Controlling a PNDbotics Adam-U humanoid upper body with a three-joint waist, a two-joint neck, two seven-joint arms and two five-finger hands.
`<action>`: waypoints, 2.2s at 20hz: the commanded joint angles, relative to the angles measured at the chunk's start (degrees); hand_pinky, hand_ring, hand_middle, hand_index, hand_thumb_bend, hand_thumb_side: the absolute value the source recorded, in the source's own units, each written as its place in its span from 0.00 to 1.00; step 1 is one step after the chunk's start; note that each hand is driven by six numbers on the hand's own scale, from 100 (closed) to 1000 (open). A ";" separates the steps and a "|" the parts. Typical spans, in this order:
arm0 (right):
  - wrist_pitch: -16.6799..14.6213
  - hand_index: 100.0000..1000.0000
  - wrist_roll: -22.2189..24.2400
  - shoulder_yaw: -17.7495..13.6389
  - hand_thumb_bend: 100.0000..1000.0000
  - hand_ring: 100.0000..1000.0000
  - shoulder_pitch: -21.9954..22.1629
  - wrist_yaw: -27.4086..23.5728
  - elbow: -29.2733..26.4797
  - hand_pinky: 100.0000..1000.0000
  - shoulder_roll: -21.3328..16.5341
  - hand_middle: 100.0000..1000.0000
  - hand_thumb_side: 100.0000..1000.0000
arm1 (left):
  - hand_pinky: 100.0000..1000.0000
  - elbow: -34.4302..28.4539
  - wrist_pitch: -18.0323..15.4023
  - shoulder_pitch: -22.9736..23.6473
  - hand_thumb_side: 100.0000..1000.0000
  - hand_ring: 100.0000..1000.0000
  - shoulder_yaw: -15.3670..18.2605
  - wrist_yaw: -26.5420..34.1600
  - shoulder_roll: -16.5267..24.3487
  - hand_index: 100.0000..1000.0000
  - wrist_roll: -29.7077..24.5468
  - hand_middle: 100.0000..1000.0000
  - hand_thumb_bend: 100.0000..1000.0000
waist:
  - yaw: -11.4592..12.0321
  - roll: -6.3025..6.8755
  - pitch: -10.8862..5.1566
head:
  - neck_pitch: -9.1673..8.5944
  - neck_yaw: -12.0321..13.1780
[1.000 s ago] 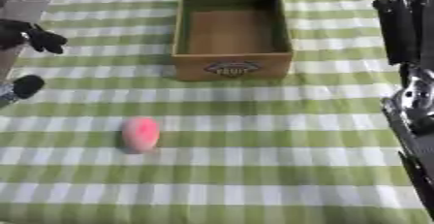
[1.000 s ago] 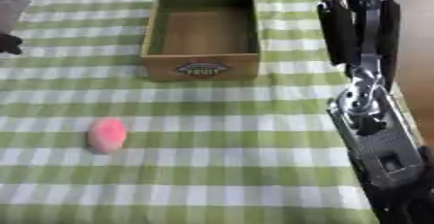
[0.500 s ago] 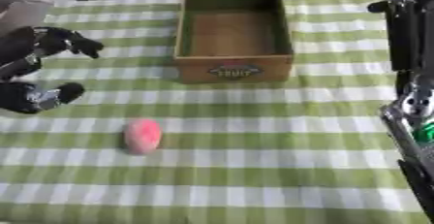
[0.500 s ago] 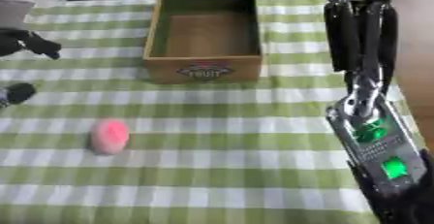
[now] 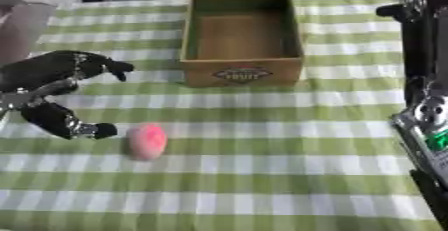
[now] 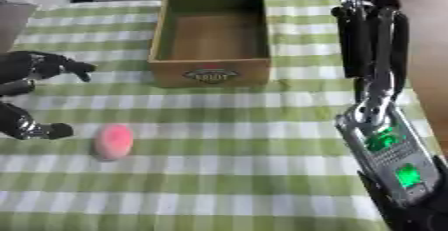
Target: Pick up objects on the table and place them in the box.
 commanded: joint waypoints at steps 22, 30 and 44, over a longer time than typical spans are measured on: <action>2.84 0.88 -4.19 0.38 0.00 0.61 0.64 -0.22 -1.16 0.82 -1.29 0.62 0.97 | 0.72 7.16 -16.67 -3.53 0.53 0.77 -8.73 -12.53 0.48 0.97 -14.90 0.74 0.34 | -0.33 0.85 -1.46 | -0.80 -0.21; 2.83 0.88 -4.16 0.53 0.00 0.61 0.67 -0.31 -1.16 0.83 -1.32 0.62 0.98 | 0.71 7.80 -16.67 -4.12 0.56 0.76 -9.72 -13.38 -0.79 0.96 -15.86 0.72 0.37 | -0.62 0.91 -1.25 | -0.89 -0.02; 2.81 0.88 -4.33 0.50 0.00 0.61 0.96 -0.50 -1.16 0.83 -1.28 0.62 0.97 | 0.66 5.63 -16.67 -4.41 0.52 0.71 -11.03 -8.90 -1.35 0.80 -19.25 0.65 0.33 | -0.68 1.08 -1.26 | -0.82 0.06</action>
